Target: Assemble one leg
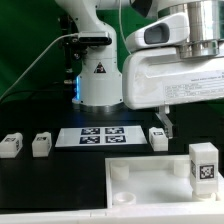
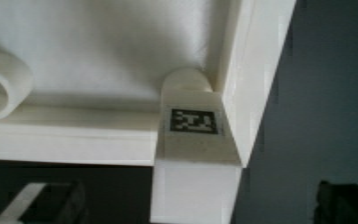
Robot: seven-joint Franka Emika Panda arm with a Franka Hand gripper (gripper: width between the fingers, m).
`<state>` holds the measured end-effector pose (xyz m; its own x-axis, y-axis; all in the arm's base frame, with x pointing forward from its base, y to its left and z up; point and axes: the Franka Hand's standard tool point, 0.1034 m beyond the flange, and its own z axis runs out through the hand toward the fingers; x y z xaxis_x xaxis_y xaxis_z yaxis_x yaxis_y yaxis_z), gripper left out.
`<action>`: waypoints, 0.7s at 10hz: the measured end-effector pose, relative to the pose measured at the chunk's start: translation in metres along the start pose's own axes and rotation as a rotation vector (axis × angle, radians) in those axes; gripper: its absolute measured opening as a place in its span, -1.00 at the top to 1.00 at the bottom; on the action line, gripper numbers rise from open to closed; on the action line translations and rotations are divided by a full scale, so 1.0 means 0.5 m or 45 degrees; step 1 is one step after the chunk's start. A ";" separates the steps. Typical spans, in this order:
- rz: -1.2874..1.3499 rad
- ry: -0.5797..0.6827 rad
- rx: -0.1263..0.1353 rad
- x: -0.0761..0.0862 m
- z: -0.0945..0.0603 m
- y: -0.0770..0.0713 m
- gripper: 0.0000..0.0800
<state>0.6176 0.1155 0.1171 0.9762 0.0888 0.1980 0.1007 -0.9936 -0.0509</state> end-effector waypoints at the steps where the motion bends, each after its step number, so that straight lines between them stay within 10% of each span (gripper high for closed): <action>1: 0.011 -0.020 0.001 0.005 0.006 -0.003 -0.62; 7: 0.051 -0.080 -0.002 0.012 0.074 -0.005 -0.62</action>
Offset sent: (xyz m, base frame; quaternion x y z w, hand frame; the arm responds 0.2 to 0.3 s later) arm 0.0239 0.0010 -0.0139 -0.0059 -0.0768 0.0507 0.9957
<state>0.6302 0.1213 0.0820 0.9895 0.0534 0.1344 0.0613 -0.9966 -0.0558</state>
